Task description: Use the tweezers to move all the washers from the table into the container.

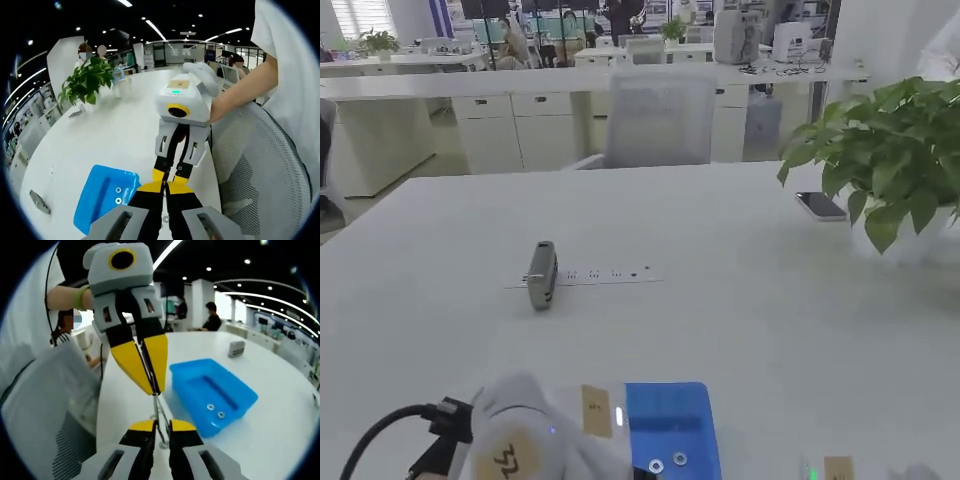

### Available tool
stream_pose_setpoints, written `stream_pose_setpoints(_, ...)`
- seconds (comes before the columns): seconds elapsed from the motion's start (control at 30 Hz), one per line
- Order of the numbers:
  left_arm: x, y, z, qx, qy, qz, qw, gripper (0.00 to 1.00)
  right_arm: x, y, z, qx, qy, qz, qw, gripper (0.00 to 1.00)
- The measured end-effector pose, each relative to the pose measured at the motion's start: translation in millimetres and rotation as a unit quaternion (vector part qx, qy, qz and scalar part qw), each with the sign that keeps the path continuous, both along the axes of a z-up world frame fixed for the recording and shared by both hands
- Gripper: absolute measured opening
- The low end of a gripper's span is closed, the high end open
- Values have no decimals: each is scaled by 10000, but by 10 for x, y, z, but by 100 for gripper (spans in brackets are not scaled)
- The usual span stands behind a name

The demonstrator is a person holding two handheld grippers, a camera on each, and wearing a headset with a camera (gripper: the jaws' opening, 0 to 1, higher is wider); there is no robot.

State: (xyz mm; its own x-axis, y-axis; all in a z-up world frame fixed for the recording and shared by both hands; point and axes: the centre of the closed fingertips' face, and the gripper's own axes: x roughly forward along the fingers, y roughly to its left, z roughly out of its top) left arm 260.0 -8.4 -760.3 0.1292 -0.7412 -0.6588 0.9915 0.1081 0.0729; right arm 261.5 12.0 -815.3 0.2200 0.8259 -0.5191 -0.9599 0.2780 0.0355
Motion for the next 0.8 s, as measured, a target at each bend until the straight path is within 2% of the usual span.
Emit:
stream_pose_setpoints(0.17,-10,-17,0,9,32,-59,10000,0,1,-14,-2,-19,26,-52,10000,6)
stream_pose_setpoints(0.37,-89,-64,-1,12,131,-263,9996,0,-38,-41,-2,-65,108,-145,9998,6)
stream_pose_setpoints(0.63,-137,-79,-4,90,109,-438,9989,0,-60,-57,1,-310,-65,-269,9991,7)
stream_pose_setpoints(0.8,-96,-67,0,79,107,-405,9991,0,-29,-46,12,-284,-104,-196,9994,6)
